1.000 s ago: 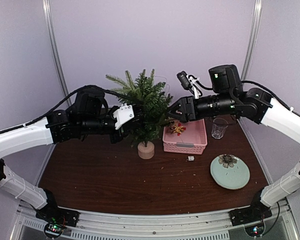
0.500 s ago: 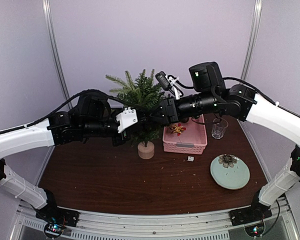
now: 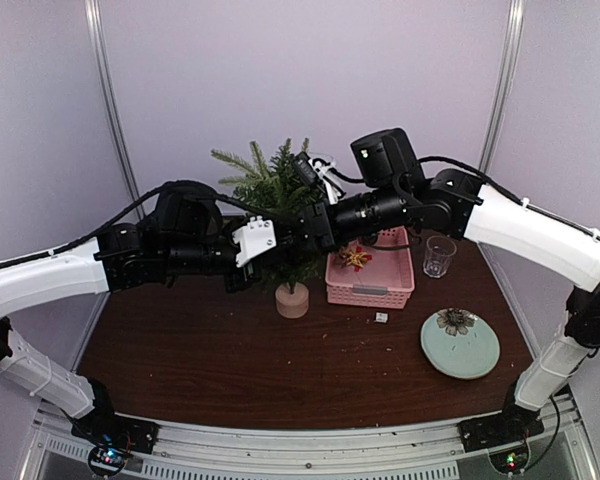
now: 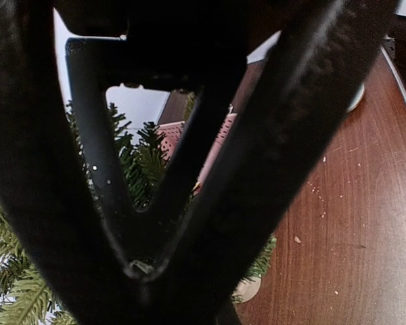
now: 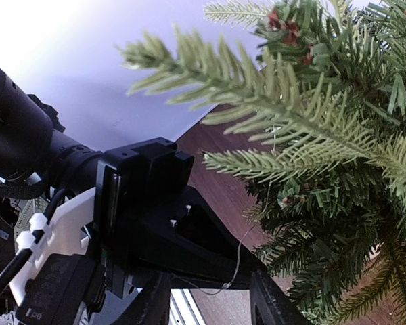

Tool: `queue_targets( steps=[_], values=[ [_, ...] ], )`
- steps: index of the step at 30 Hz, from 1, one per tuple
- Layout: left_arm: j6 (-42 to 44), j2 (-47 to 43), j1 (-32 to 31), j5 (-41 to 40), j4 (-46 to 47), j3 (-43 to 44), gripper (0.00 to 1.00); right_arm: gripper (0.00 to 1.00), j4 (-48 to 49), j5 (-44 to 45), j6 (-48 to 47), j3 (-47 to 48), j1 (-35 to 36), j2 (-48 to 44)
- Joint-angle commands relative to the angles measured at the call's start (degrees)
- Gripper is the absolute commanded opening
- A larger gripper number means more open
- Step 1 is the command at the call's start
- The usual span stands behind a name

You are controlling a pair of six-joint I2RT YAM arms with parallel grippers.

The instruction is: Decorate the small christmas tree

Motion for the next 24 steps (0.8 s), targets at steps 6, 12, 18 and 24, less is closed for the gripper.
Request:
queue_targets(
  steps=[6, 12, 18, 24],
  values=[
    [0.9, 0.1, -0.4, -0.6, 2.4, 1.4, 0.00, 0.19, 1.4, -1.1, -0.2, 2.4, 0.4, 1.1],
    [0.6, -0.1, -0.4, -1.0, 2.6, 1.2, 0.00, 0.22, -0.5, -1.9, -1.0, 3.3, 0.3, 1.6],
    [0.6, 0.1, -0.3, -1.0, 3.1, 1.1, 0.00, 0.11, -1.7, -3.0, -1.2, 4.8, 0.3, 2.6],
    [0.2, 0.0, -0.3, -1.6, 3.1, 1.0, 0.00, 0.00, -1.9, -2.2, -2.2, 4.5, 0.3, 2.1]
  ],
)
